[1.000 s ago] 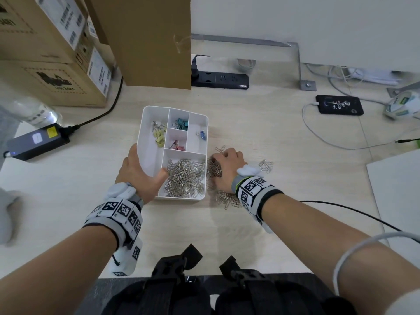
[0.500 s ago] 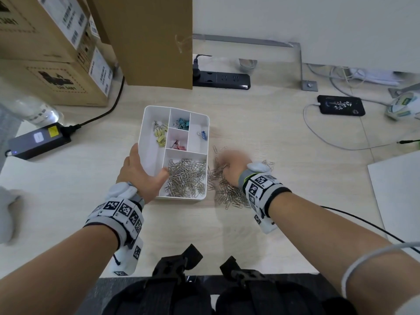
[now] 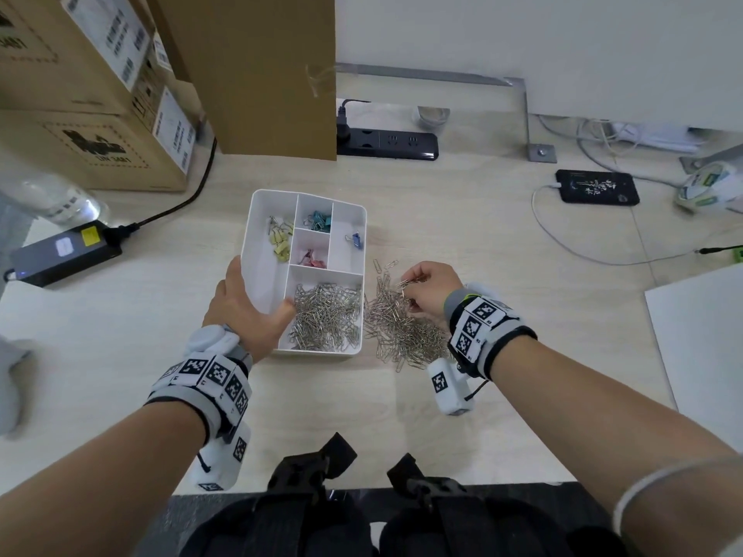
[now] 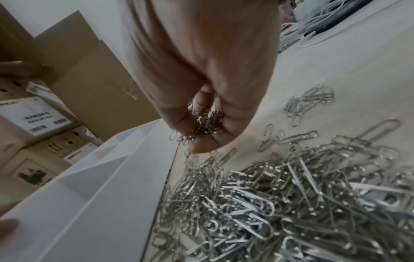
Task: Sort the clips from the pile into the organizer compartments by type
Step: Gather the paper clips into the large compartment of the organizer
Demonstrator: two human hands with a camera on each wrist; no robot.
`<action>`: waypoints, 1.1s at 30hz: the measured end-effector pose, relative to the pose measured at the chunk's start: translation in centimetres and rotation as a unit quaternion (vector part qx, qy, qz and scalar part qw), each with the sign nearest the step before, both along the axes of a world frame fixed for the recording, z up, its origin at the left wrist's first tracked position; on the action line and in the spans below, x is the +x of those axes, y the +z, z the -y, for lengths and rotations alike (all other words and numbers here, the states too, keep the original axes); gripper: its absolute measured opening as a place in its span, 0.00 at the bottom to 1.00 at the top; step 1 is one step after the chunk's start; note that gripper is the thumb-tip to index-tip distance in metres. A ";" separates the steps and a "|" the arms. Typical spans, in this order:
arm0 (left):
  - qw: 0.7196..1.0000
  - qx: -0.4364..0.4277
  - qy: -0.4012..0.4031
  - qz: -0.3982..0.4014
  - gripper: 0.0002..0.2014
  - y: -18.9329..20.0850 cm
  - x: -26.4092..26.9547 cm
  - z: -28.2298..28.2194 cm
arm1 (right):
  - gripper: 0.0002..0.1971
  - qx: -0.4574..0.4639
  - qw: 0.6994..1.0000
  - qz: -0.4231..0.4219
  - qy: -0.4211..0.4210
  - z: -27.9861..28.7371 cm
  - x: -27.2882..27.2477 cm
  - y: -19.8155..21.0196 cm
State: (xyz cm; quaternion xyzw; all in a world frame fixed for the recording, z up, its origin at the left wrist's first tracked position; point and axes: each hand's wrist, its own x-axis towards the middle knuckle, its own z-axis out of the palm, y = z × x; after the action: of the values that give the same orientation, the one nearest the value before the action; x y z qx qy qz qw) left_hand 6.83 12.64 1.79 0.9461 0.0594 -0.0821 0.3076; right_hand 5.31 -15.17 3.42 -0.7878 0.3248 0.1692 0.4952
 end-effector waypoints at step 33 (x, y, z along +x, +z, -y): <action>1.000 0.018 -0.003 -0.006 0.48 -0.7 0.4 -0.3 | 0.11 -0.185 0.950 0.109 0.227 -3.6 -0.9 2.0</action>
State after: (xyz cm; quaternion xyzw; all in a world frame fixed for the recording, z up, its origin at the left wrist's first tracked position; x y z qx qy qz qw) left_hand 7.23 12.89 1.13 0.9512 0.0596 -0.0876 0.2900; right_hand 4.40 -11.59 5.42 -0.9322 0.1073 0.1270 0.3216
